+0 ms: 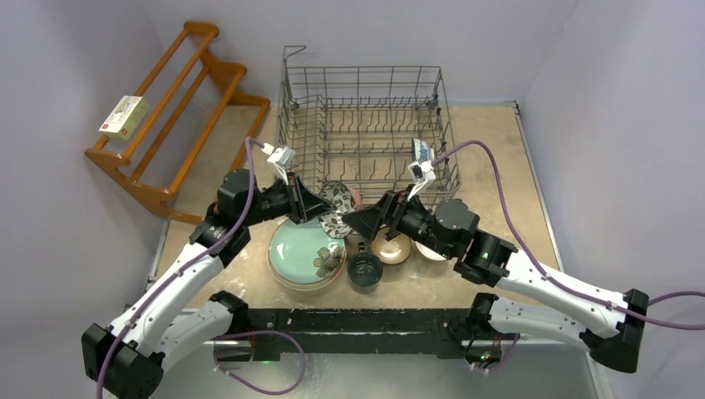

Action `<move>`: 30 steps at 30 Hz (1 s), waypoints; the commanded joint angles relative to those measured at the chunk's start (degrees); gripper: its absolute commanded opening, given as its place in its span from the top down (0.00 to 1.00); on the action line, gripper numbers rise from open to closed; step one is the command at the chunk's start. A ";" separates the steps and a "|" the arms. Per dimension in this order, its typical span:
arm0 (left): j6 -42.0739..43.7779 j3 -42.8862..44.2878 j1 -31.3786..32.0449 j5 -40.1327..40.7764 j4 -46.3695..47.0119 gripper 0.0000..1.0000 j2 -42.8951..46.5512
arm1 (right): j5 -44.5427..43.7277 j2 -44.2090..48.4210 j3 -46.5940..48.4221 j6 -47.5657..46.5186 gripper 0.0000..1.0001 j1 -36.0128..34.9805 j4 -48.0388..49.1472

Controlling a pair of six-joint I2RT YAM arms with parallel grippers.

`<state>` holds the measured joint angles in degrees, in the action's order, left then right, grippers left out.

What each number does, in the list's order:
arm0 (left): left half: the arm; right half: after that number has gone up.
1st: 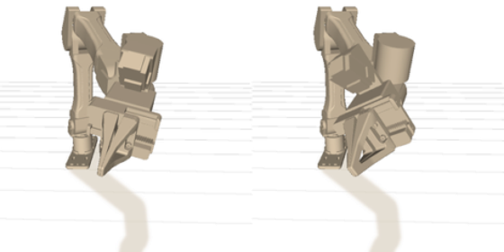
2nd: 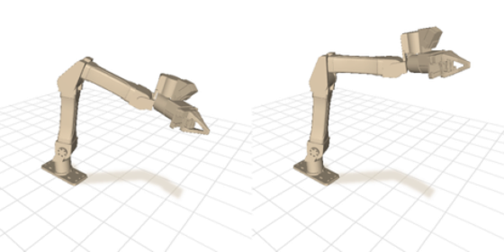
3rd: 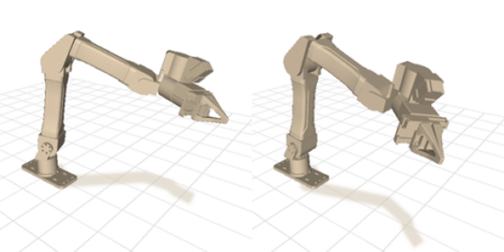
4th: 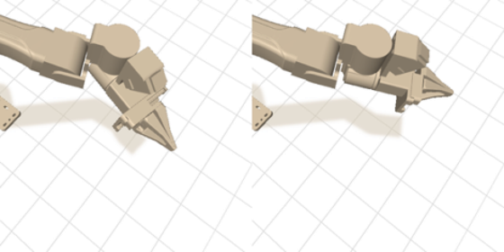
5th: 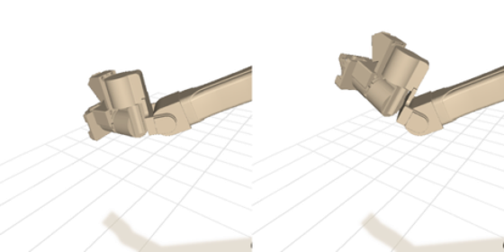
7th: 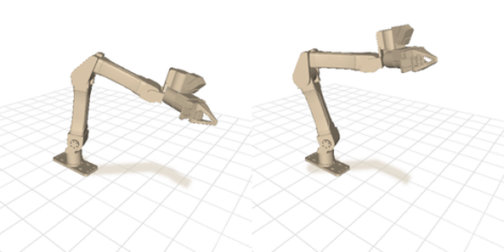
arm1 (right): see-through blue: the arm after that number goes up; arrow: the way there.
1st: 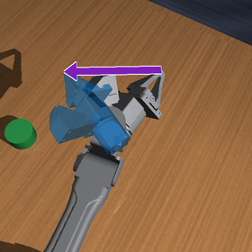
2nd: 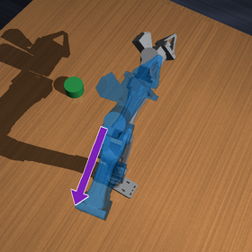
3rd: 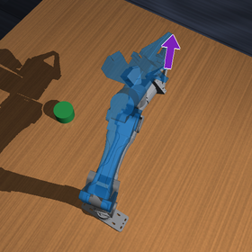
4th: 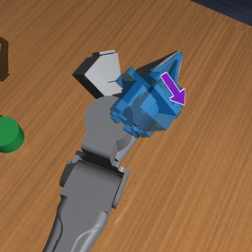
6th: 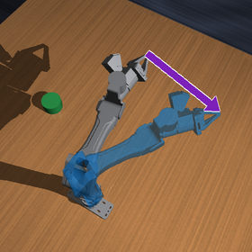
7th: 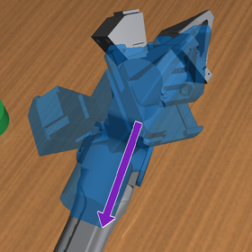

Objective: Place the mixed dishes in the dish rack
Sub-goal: Insert the bowl into the dish rack.

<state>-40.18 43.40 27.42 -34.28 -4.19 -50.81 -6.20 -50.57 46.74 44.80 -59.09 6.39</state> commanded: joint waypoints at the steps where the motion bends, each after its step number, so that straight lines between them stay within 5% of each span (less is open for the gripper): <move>1: -3.65 -0.85 -0.35 -2.19 8.38 1.00 1.40 | 1.44 1.56 -0.38 1.78 0.07 0.14 6.14; 22: -5.57 -2.04 -0.35 -0.44 13.31 1.00 3.89 | 3.82 -0.22 0.45 1.61 0.15 0.16 9.49; 28: -5.15 -2.24 -0.35 -0.61 13.39 1.00 3.70 | 3.76 -0.25 0.43 1.51 0.22 0.17 10.76; 30: -5.05 -2.39 -0.35 -0.61 13.33 1.00 3.81 | 3.15 -0.22 0.38 1.06 0.33 0.14 11.80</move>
<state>-44.97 40.66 27.38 -34.87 3.81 -47.99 -2.96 -51.00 46.37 46.06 -58.92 13.87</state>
